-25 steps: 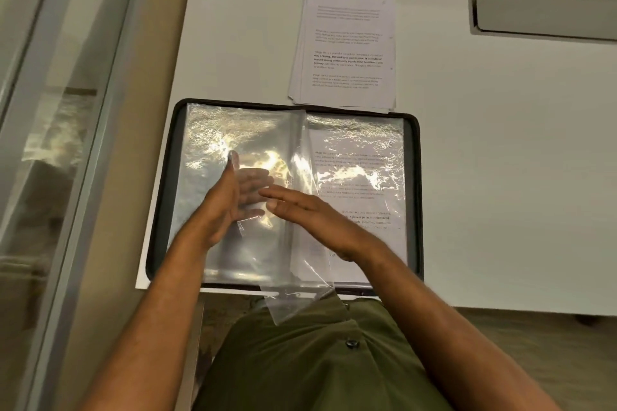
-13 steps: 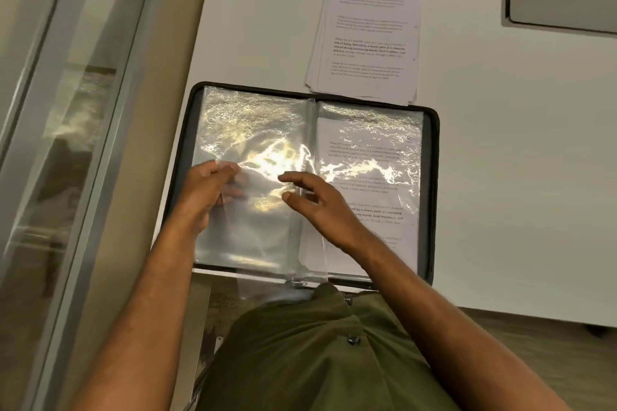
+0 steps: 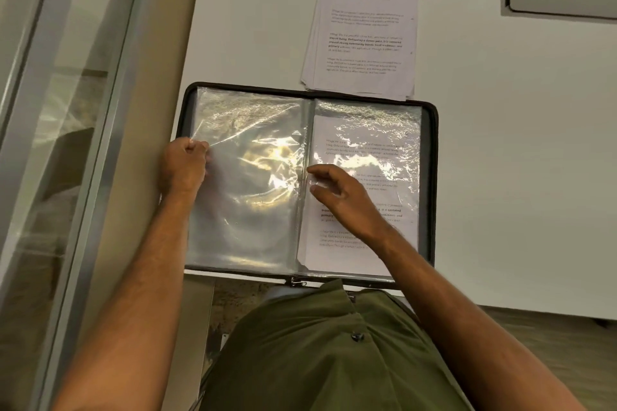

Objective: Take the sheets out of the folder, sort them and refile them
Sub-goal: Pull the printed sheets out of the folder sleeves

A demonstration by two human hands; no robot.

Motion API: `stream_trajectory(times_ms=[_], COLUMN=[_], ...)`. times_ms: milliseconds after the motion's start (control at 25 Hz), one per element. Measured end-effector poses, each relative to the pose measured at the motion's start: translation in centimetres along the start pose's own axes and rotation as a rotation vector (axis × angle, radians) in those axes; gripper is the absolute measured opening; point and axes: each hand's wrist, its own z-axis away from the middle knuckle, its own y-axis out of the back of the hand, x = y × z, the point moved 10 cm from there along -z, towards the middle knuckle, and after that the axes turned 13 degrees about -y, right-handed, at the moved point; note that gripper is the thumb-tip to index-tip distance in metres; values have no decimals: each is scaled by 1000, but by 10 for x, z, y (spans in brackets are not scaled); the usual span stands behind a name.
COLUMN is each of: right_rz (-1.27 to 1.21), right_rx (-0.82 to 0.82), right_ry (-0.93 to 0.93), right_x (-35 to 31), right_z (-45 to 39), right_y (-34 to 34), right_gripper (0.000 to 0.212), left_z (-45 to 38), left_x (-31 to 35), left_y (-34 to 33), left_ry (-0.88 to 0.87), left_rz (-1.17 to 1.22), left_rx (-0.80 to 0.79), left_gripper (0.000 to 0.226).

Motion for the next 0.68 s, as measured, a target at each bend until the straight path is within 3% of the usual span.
stream_trajectory(times_ms=[280, 440, 680], right_rz=[410, 521, 698], right_rx=[345, 495, 617], right_ry=[121, 123, -10], right_x=[19, 28, 34], right_z=[-12, -19, -31], right_y=[74, 114, 151], right_gripper=[46, 55, 80], left_z=[4, 22, 67], left_x=[18, 39, 93], left_y=[5, -13, -110], left_ry=[-92, -208, -668], left_rz=[-292, -507, -557], left_rx=[119, 112, -236], left_gripper=[16, 51, 43])
